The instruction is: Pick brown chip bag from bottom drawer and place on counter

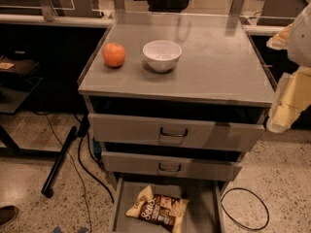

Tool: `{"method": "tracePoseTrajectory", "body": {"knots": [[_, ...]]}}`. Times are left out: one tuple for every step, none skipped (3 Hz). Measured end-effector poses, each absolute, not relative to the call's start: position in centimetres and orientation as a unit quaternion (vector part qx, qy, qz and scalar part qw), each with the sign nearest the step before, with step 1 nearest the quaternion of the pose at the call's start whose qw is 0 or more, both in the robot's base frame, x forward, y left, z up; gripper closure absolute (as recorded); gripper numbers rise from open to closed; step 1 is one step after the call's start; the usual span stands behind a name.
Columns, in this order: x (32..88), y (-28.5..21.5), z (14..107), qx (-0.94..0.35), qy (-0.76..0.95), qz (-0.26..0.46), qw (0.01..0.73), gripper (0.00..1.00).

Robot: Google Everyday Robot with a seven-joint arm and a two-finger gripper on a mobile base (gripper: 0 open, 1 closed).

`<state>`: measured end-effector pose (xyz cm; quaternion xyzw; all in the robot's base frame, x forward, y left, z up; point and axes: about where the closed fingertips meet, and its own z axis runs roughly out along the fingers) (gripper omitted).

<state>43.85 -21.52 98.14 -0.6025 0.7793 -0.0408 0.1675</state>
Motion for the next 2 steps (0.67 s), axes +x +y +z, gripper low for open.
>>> {"method": "tracePoseTrajectory", "body": {"knots": [[43.8,-21.5,98.1,-0.603,0.779,-0.041,0.167,0.0],[42.1,-20.4,95.9,-0.606,0.778,-0.028,0.164,0.0]]}}
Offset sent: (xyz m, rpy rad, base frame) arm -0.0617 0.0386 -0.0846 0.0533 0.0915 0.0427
